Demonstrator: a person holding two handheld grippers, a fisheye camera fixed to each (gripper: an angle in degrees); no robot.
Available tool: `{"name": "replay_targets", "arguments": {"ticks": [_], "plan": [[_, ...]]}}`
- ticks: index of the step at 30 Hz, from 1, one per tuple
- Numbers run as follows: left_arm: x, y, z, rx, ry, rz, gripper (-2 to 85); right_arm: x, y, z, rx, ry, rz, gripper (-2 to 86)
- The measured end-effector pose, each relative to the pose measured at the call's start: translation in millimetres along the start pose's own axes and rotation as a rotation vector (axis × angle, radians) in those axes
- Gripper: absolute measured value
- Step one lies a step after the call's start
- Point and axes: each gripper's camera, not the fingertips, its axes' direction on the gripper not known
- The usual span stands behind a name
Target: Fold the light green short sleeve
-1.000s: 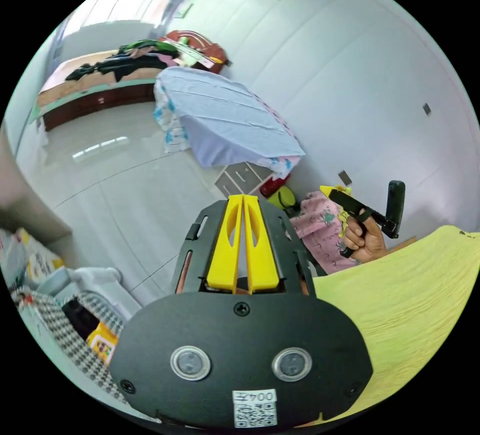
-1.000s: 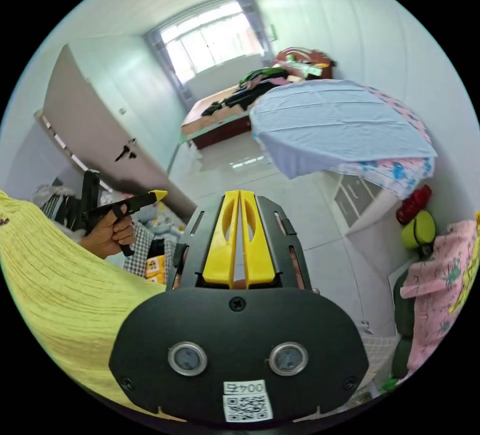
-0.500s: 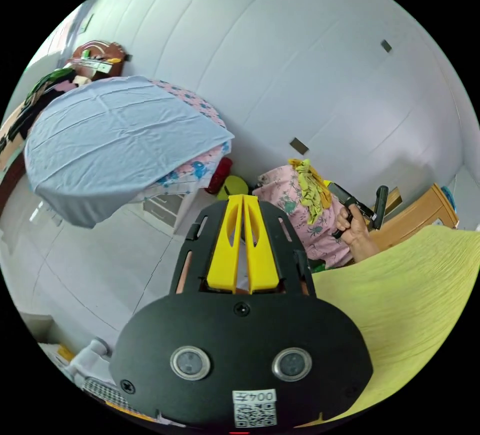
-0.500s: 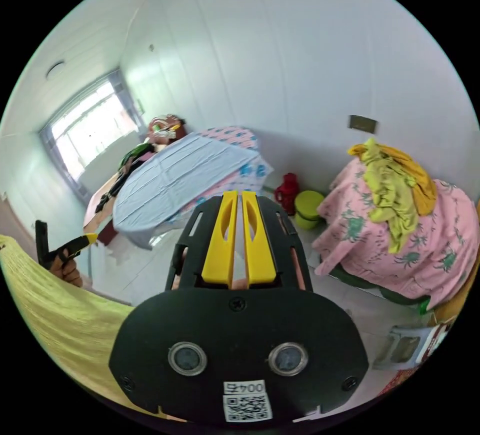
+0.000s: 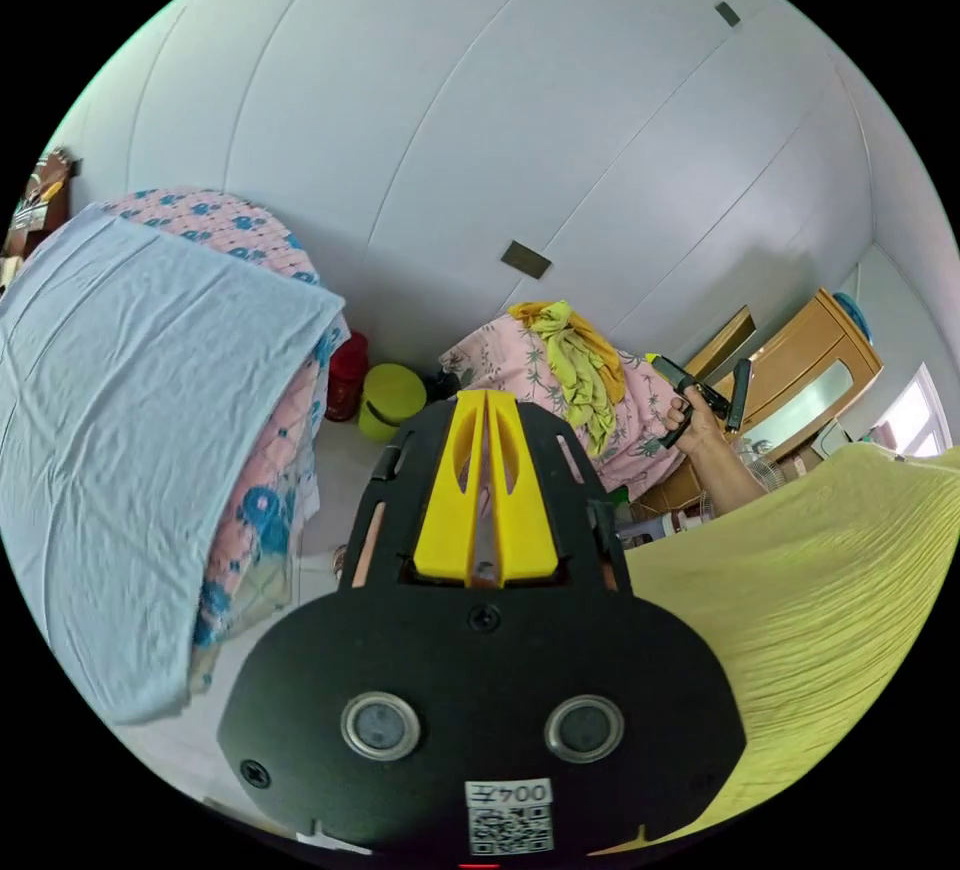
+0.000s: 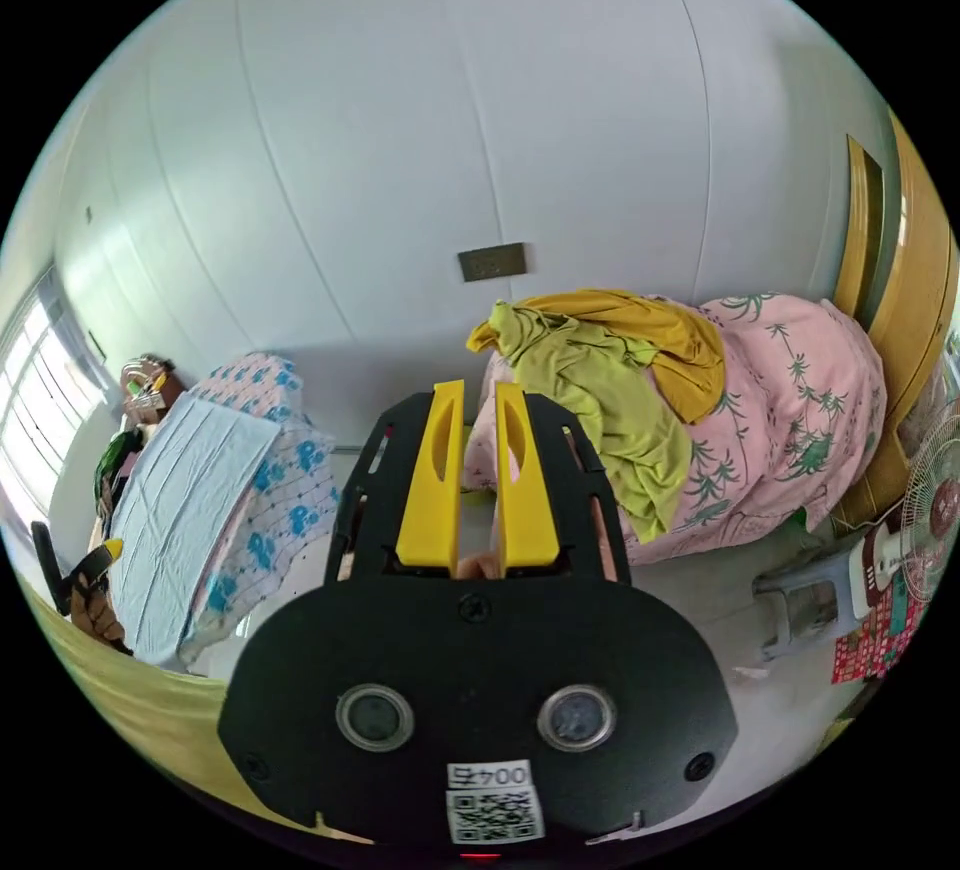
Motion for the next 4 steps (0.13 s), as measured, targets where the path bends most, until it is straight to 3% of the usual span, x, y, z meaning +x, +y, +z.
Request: {"name": "replay_targets", "arguments": {"ticks": [4], "plan": [[-20.6, -93.9, 50.9, -0.035, 0.043, 0.068, 0.1, 22.3, -66.1, 51.0, -0.037, 0.095, 0.028, 5.4]]}}
